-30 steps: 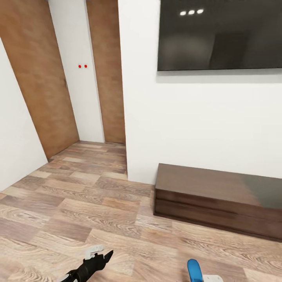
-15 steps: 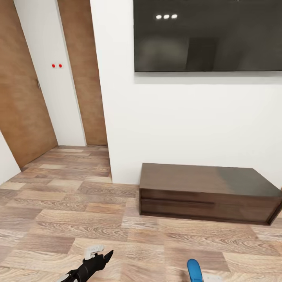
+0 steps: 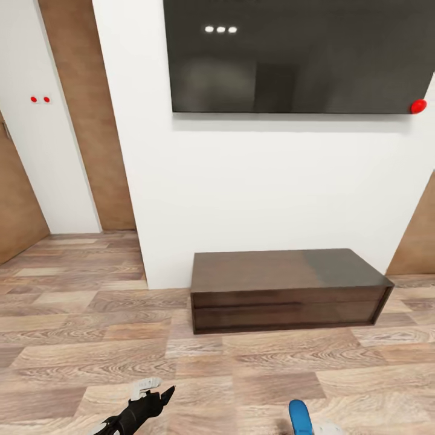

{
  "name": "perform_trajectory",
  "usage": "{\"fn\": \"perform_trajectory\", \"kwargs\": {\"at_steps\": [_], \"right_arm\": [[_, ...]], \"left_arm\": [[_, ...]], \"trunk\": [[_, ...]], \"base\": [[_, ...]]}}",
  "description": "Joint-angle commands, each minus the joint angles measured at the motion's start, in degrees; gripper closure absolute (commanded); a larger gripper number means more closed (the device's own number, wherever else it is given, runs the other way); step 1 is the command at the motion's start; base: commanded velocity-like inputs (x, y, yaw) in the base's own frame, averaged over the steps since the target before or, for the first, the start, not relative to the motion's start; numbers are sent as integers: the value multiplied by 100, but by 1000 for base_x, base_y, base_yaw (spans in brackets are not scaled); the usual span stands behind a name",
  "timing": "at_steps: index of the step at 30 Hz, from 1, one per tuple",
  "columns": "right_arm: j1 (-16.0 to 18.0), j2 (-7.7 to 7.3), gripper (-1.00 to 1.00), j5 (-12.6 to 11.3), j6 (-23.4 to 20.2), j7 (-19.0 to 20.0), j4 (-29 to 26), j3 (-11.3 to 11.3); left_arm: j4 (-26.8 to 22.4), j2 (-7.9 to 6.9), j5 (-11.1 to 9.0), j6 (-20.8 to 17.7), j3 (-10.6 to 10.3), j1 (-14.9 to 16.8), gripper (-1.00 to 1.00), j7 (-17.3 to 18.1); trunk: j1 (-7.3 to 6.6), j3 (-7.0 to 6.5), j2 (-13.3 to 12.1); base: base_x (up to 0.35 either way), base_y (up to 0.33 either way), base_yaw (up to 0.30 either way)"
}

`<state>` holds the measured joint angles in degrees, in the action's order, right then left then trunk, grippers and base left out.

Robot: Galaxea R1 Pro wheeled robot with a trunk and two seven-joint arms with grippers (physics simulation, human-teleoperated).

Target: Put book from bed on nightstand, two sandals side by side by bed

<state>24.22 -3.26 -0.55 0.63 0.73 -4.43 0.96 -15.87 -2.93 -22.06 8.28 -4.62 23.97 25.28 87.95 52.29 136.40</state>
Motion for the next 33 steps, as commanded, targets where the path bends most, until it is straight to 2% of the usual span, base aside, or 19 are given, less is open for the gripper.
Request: {"fn": "perform_trajectory", "kwargs": {"at_steps": [1, 33], "right_arm": [[4, 0, 100, -7, 7, 6, 3, 10], [4, -8, 100, -7, 7, -2, -5, 13]], "left_arm": [[5, -6, -44, 31, -48, 3, -100, 3], [5, -6, -44, 30, -48, 3, -100, 3]], "trunk": [[-1, 3, 2], [-1, -71, 2]], "base": [[0, 0, -300], [0, 0, -300]]}}
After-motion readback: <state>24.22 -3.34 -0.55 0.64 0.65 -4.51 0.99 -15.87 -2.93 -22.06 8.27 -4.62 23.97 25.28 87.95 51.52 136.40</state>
